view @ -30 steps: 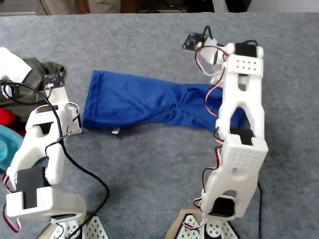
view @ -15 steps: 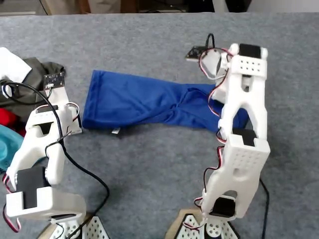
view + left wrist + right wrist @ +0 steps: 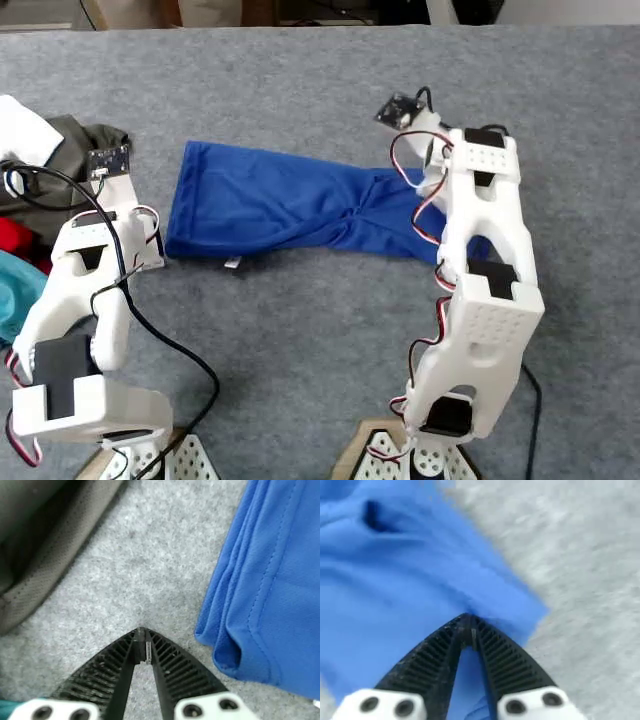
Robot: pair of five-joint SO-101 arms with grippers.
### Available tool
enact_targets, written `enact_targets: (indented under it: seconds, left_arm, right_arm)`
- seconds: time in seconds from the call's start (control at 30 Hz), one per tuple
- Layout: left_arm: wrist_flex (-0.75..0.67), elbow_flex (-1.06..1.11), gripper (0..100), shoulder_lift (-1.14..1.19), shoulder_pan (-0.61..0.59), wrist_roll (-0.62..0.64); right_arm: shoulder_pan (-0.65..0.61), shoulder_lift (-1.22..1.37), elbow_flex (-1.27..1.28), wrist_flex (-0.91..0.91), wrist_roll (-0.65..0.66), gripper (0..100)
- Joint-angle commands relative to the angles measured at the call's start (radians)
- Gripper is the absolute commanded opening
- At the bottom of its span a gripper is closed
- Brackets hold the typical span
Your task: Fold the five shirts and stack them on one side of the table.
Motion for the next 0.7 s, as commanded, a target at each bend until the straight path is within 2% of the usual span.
enact_targets:
  seconds: [0.0,0.2,0.37,0.47,0.57,0.67]
  left_arm:
    - [-0.009,-0.005,2,-0.038,0.0,-0.006]
    - [-0.009,-0.005,2,-0.038,0.0,-0.006]
    - [-0.009,-0.005,2,-0.038,0.0,-0.005]
    - [-0.009,-0.005,2,-0.042,0.002,0.0]
    - [0.018,-0.026,2,-0.05,0.038,0.002]
    - [0.14,-0.112,2,-0.079,0.112,0.023]
  right_arm:
    - [0.016,-0.085,-0.013,-0.06,-0.012,0.5]
    - [0.016,-0.087,-0.041,-0.049,-0.012,0.5]
    - [0.002,-0.203,-0.084,0.295,-0.009,0.5]
    - [-0.008,-0.314,-0.044,0.4,-0.008,0.5]
    - [-0.033,-0.44,0.087,0.416,-0.006,0.5]
    - [-0.064,-0.538,0.302,0.307,-0.009,0.5]
